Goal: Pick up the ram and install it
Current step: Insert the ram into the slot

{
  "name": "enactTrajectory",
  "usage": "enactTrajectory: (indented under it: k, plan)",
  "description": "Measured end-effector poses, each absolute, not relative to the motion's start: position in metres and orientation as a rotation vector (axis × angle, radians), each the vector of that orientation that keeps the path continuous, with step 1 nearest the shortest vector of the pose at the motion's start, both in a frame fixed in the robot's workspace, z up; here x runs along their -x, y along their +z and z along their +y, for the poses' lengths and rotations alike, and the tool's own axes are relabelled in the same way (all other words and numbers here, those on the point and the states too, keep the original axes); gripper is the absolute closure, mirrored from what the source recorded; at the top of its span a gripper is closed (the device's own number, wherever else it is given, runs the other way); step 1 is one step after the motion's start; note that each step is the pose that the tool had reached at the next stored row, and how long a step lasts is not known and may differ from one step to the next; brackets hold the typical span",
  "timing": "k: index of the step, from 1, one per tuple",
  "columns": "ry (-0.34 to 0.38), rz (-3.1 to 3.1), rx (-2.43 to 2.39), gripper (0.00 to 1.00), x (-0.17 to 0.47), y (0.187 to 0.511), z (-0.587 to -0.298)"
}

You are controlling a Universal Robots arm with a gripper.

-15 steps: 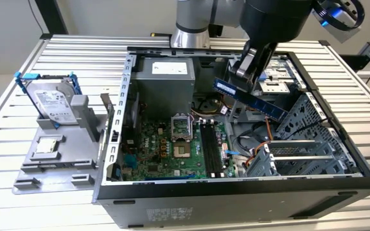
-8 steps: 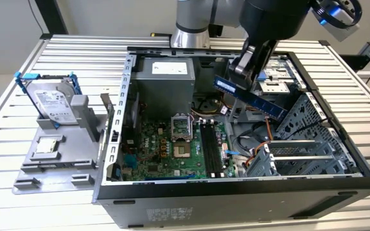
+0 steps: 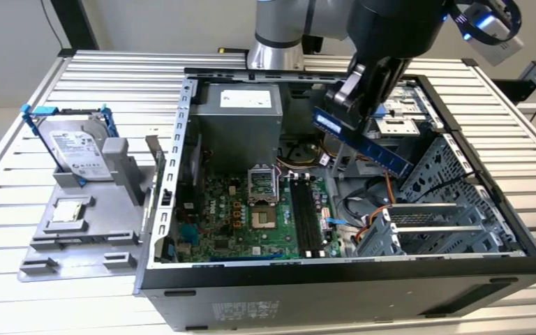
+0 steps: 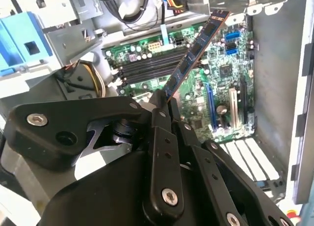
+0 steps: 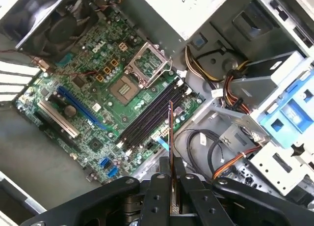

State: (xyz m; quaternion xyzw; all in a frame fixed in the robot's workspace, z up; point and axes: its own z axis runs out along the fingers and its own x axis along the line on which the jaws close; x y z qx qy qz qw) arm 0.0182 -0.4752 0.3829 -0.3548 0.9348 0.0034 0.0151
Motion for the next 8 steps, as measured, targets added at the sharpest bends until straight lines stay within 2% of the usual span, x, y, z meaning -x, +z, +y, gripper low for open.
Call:
enactTrajectory:
  k: [8]
  plan:
    - [0.007, 2.977, 0.902, 1.00, -0.0183, 0.3829, -0.4752]
